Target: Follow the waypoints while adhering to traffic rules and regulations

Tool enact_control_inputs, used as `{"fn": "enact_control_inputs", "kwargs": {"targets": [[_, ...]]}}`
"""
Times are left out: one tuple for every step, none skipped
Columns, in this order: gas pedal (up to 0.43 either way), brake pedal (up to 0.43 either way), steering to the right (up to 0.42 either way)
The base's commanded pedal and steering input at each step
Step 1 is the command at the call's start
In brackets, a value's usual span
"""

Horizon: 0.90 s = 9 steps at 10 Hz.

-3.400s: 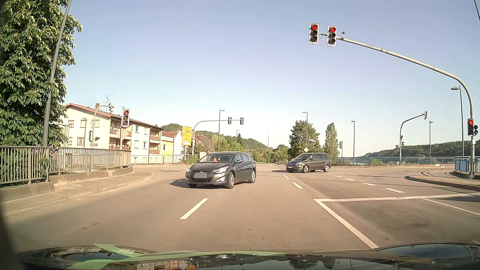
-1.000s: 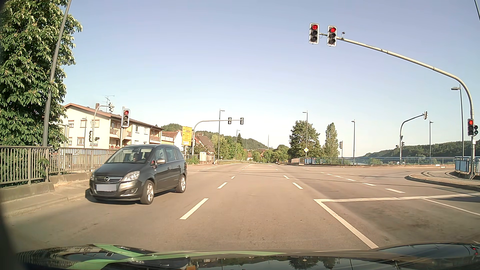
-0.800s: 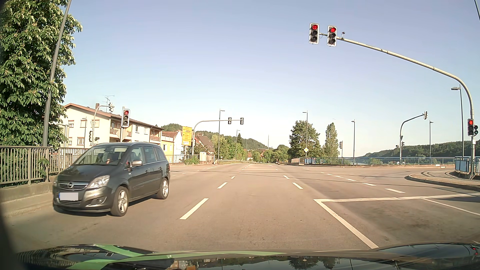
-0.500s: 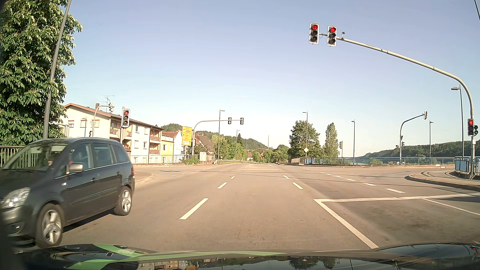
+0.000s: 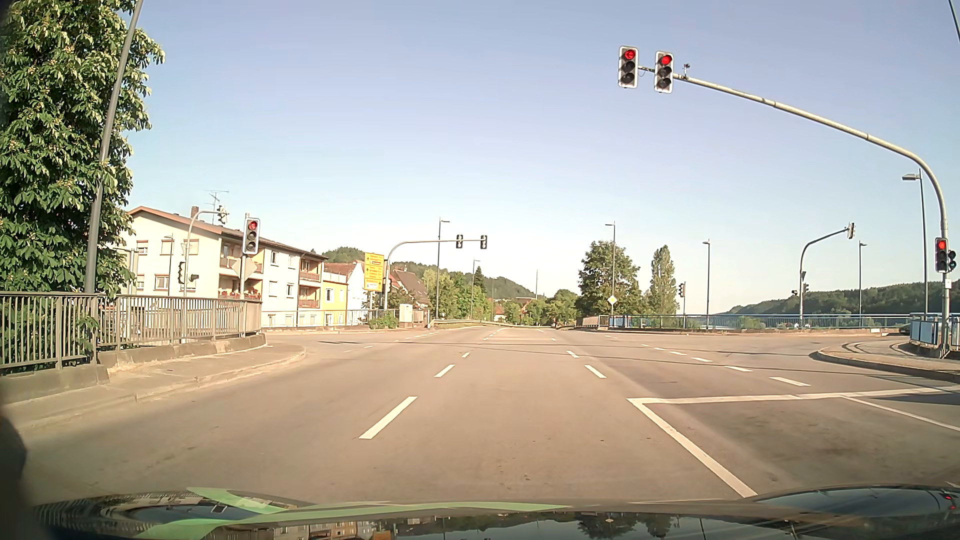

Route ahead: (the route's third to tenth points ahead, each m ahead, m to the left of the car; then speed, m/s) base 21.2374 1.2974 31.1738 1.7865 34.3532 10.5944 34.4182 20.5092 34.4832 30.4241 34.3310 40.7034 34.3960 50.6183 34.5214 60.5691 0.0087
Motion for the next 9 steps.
{"fn": "enact_control_inputs", "kwargs": {"targets": [[0.000, 0.220, -0.003], [0.000, 0.220, -0.003], [0.000, 0.220, -0.004], [0.000, 0.220, -0.004], [0.000, 0.226, -0.004], [0.000, 0.226, -0.003], [0.000, 0.226, -0.003], [0.000, 0.226, -0.003], [0.000, 0.220, -0.003]]}}
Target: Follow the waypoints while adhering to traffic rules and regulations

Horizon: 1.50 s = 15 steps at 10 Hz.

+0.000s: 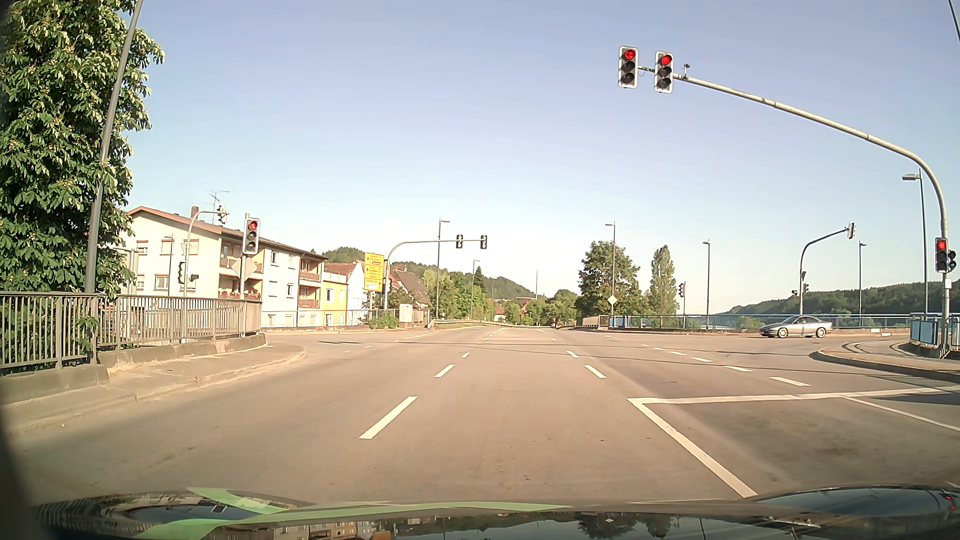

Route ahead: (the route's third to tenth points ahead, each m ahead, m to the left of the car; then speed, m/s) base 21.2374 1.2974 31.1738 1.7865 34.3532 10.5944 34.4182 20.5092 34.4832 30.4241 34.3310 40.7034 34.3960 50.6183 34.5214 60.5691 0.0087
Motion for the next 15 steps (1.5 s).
{"fn": "enact_control_inputs", "kwargs": {"targets": [[0.000, 0.226, -0.004], [0.000, 0.220, -0.003], [0.000, 0.226, -0.003], [0.000, 0.226, -0.003], [0.000, 0.220, -0.003], [0.000, 0.226, -0.004], [0.000, 0.226, -0.003], [0.000, 0.226, -0.003], [0.000, 0.226, -0.004], [0.000, 0.226, -0.003], [0.000, 0.226, -0.004], [0.000, 0.226, -0.004], [0.000, 0.220, -0.003], [0.000, 0.226, -0.003], [0.000, 0.226, -0.003]]}}
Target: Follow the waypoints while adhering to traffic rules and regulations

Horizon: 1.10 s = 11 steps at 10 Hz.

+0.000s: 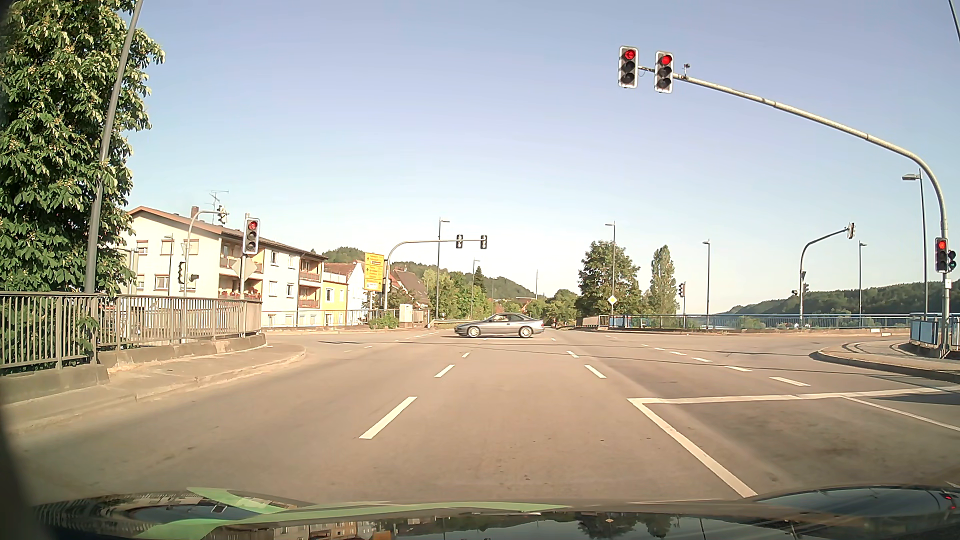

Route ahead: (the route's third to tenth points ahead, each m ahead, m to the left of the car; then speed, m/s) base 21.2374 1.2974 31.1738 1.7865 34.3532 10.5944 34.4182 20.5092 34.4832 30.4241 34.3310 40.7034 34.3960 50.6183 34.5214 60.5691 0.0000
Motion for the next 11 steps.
{"fn": "enact_control_inputs", "kwargs": {"targets": [[0.000, 0.226, -0.004], [0.000, 0.220, -0.004], [0.000, 0.226, -0.004], [0.000, 0.220, -0.003], [0.000, 0.226, -0.003], [0.000, 0.226, -0.003], [0.000, 0.220, -0.003], [0.000, 0.226, -0.003], [0.000, 0.220, -0.004], [0.000, 0.220, -0.003], [0.000, 0.226, -0.004]]}}
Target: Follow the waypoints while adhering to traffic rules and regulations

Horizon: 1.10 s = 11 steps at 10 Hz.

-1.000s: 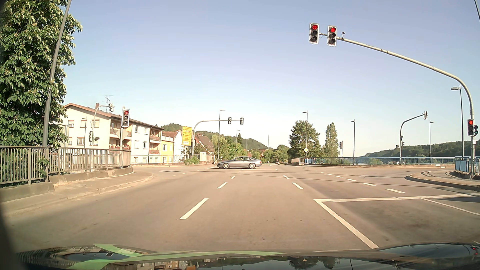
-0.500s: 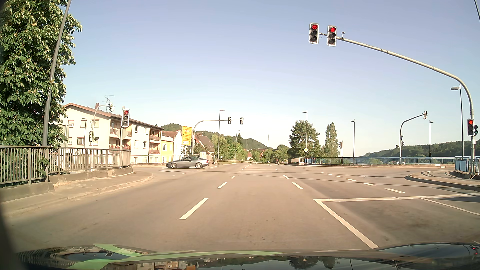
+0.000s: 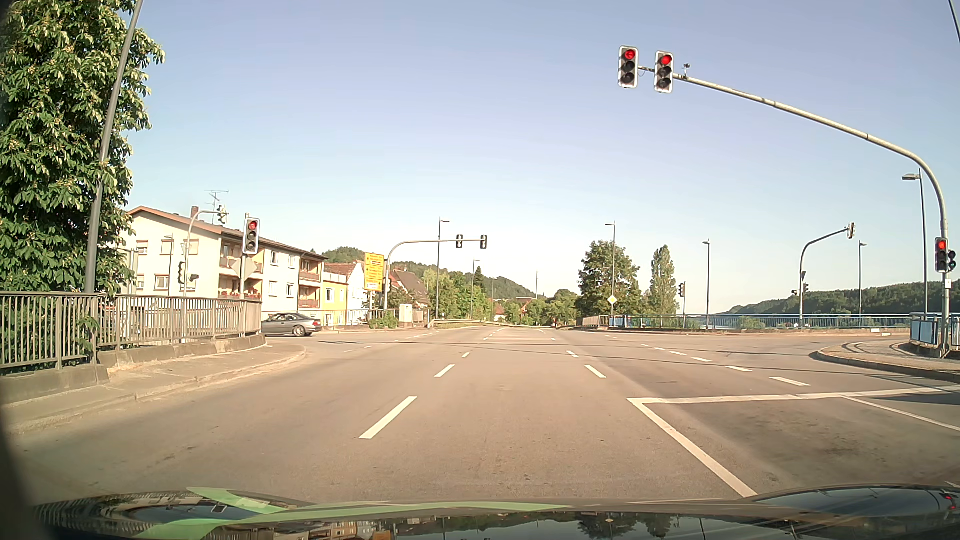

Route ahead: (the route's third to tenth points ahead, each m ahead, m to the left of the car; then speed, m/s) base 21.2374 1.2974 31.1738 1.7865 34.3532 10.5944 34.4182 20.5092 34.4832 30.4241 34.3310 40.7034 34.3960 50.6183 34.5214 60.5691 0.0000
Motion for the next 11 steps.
{"fn": "enact_control_inputs", "kwargs": {"targets": [[0.000, 0.226, -0.004], [0.000, 0.226, -0.004], [0.000, 0.226, -0.004], [0.000, 0.226, -0.004], [0.000, 0.226, -0.004], [0.000, 0.226, -0.003], [0.000, 0.220, -0.003], [0.000, 0.220, -0.003], [0.000, 0.226, -0.003], [0.000, 0.220, -0.003], [0.000, 0.226, -0.003]]}}
